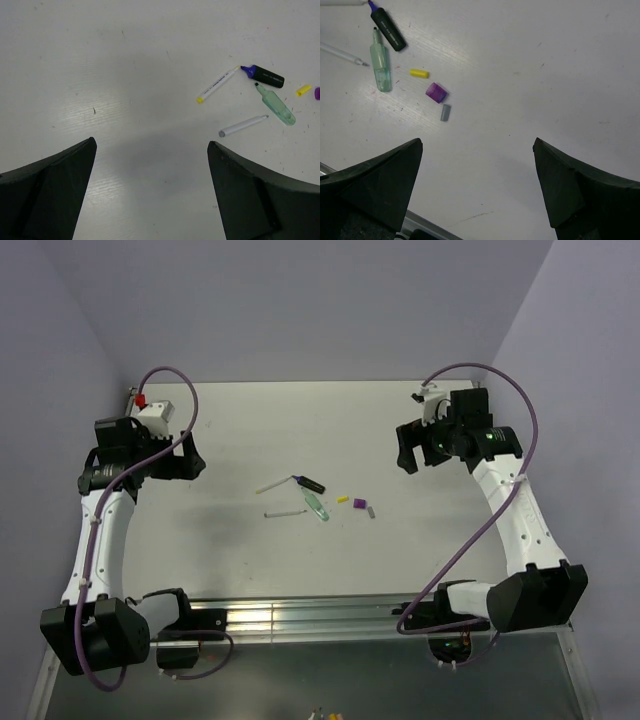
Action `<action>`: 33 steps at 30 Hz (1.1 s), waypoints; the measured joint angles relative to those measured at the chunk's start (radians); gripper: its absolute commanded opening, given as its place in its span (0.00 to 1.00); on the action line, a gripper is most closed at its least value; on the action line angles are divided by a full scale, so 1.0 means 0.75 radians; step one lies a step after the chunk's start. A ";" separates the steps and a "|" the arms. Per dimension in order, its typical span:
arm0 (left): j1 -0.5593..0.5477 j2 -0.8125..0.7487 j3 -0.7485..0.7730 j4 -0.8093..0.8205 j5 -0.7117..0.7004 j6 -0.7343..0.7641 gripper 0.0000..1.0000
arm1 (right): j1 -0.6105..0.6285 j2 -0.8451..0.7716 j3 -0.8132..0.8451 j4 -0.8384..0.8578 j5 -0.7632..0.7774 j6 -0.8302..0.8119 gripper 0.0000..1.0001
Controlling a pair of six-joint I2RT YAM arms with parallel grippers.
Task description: Insert the pens into the pen caps
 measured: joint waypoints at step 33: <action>-0.005 0.177 0.003 -0.069 0.202 0.056 0.99 | 0.688 1.227 0.932 -0.173 0.101 -0.143 0.76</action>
